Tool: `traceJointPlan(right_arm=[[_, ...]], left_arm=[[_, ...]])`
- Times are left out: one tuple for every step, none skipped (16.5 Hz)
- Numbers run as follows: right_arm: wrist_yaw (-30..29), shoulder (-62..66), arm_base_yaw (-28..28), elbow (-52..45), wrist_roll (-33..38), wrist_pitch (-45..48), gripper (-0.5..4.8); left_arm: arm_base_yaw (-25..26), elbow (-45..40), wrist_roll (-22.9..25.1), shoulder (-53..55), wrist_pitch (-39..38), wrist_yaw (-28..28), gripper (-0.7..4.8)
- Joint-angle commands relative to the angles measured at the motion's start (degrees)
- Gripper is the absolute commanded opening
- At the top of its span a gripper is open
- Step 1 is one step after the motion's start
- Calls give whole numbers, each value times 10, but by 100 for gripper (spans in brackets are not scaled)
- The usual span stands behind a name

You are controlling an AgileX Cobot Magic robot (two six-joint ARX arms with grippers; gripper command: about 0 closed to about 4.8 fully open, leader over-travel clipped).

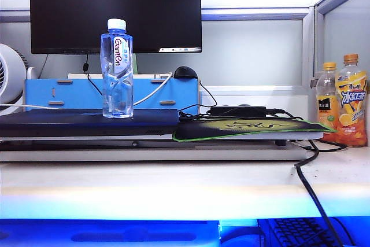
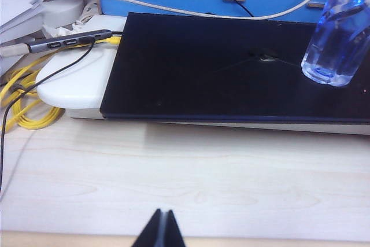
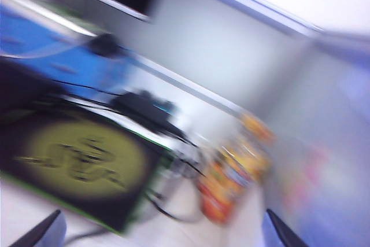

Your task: Pick up the mineral water bottle and place it on the laptop.

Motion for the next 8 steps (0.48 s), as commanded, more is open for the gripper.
traceJointPlan(right_arm=[[71, -5, -1, -49, 31, 35, 479], [83, -5, -1, -67, 45, 41, 479], [95, -5, -1, -77, 45, 29, 479], [97, -6, -1, -78, 45, 5, 479], [98, -7, -1, -79, 38, -19, 479], [97, -7, -1, -79, 38, -37, 479], [97, -7, -1, -79, 39, -46, 479], [92, -7, -1, -79, 39, -50, 479]], left_arm=[[0, 1, 0, -1, 1, 2, -2], [0, 1, 0, -1, 1, 2, -2], [0, 1, 0, -1, 1, 2, -2], [0, 1, 0, -1, 1, 2, -2], [0, 1, 0, -1, 1, 2, -2], [0, 1, 0, -1, 1, 2, -2], [0, 1, 0, -1, 1, 2, -2], [0, 1, 0, -1, 1, 2, -2]])
